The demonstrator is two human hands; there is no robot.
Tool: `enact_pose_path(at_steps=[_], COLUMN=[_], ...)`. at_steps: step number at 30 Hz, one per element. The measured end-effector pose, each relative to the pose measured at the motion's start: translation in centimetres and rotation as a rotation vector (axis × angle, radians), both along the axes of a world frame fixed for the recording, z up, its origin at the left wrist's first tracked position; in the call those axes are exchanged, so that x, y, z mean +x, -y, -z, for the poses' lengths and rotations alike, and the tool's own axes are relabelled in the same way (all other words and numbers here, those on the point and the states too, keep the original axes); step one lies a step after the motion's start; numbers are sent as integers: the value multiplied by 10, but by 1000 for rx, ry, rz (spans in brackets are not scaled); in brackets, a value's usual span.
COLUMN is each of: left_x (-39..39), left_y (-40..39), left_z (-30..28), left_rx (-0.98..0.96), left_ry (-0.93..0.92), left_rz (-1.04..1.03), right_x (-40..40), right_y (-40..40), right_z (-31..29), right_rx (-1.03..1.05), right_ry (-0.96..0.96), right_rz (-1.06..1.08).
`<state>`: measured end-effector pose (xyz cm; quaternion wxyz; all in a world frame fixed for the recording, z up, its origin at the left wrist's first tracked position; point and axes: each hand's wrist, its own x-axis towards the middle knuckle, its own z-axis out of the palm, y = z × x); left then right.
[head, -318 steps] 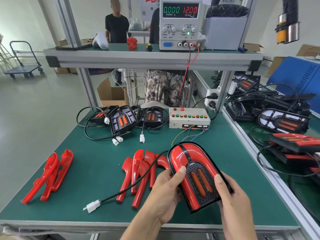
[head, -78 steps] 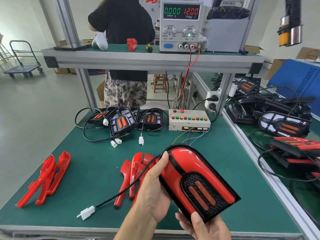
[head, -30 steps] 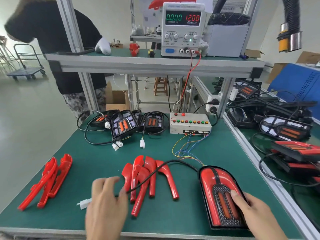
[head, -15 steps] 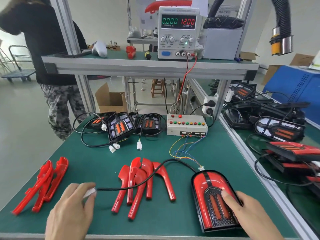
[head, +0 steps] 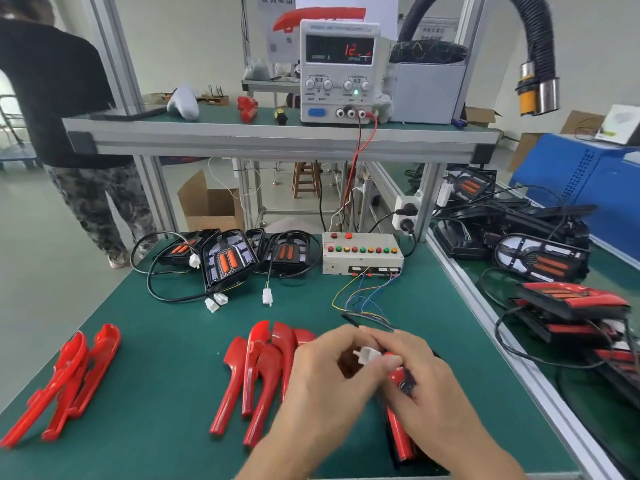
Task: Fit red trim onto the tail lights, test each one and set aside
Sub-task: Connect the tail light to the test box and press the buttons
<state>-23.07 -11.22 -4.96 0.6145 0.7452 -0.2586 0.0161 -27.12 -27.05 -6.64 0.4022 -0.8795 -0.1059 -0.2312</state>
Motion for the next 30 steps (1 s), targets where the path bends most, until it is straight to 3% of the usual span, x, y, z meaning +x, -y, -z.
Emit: enact_pose_path(at_steps=[3,6,9,13,15,18,23,30], left_x=[18,61,107,141,147,148,156,169], left_y=[11,25,57,105,120,128,115,84], left_z=[-1,-4,-6,0,9,20,26,24], left_rx=[-99,-173,194,821,1127,1358,1159,271], left_ry=[-115,-134,40,257,300,292,141,-123], left_rz=[52,-48,6,344,419,434,509,332], right_x=[5,2,-7,-10,-9,-3,21,51], right_y=[6,20,25,20,18,21,31,53], right_z=[-2,-1,4,7,9,11,12,6], right_rx=[122,236,261,209,221,304,661,536], right_ry=[-81,-55,-65,-73,-77,-84,-67,-257], right_rz=[61,121,69,-8,-36,-57,70,258])
